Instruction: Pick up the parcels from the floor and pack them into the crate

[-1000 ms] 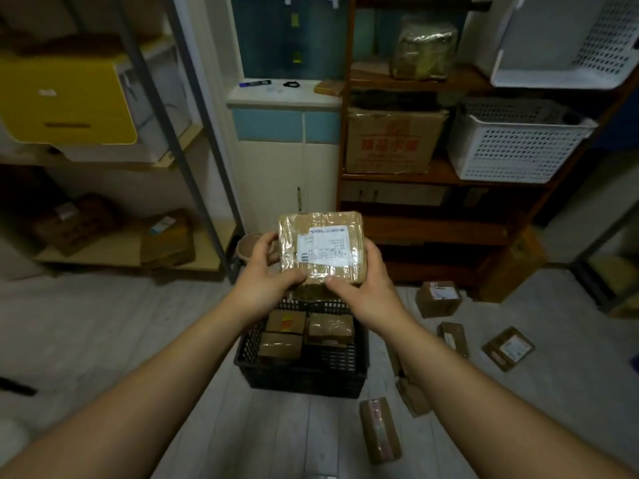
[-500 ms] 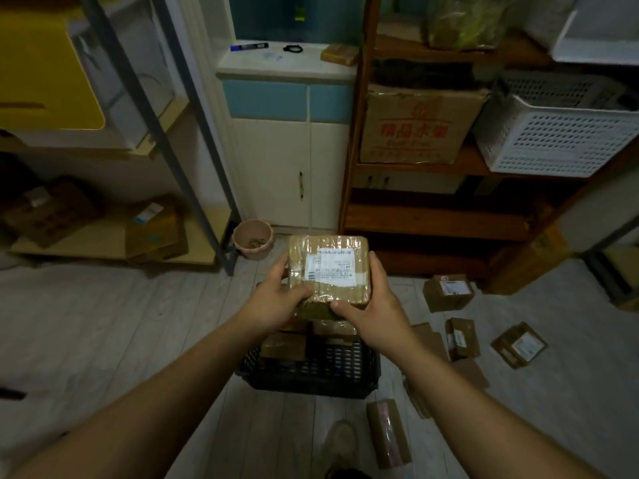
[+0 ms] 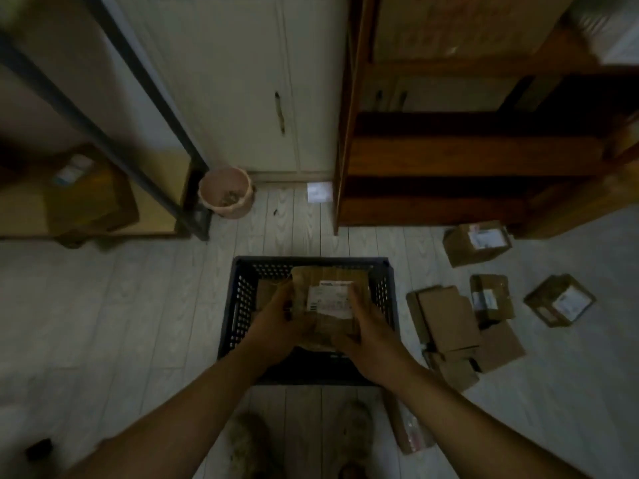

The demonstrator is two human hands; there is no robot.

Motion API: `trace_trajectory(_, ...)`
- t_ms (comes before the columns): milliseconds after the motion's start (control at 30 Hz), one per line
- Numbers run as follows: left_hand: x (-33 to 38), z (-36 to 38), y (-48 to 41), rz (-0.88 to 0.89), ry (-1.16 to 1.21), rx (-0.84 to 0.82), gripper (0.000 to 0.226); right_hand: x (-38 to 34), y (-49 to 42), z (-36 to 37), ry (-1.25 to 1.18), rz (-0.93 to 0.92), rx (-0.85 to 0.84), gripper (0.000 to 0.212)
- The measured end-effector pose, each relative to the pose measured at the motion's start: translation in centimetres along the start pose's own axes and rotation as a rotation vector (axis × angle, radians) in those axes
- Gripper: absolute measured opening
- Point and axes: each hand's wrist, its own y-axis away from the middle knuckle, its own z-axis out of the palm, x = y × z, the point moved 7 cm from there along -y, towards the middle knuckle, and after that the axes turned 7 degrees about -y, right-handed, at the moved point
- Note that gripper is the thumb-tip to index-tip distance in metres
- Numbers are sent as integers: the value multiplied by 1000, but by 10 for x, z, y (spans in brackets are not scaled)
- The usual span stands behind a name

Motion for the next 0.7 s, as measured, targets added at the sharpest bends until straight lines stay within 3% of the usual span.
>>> trace_trajectory(100,-67,19,-56,-43,-34,-37,48,67,-46,29,117,90,-12,96)
trace_trajectory(300,-203,68,-148,-137,-67,-87,54,192,-114,82,393,148,-113,78)
trace_trajectory(400,-248,96,-178,-152,-72,-151,42,244,-138,98,436,175,-154,76)
trace_trajectory(500,-288,116,-201,-190,-97,-182,47,289,-160,113,432,188,-190,75)
trace_trajectory(600,-318,128,-226,-167,-248,-200,54,327,-177,127,389,199,-205,73)
trace_trajectory(700,-351,132,-244,-254,-650,-251,73,358,-193,141,267,244,-196,70)
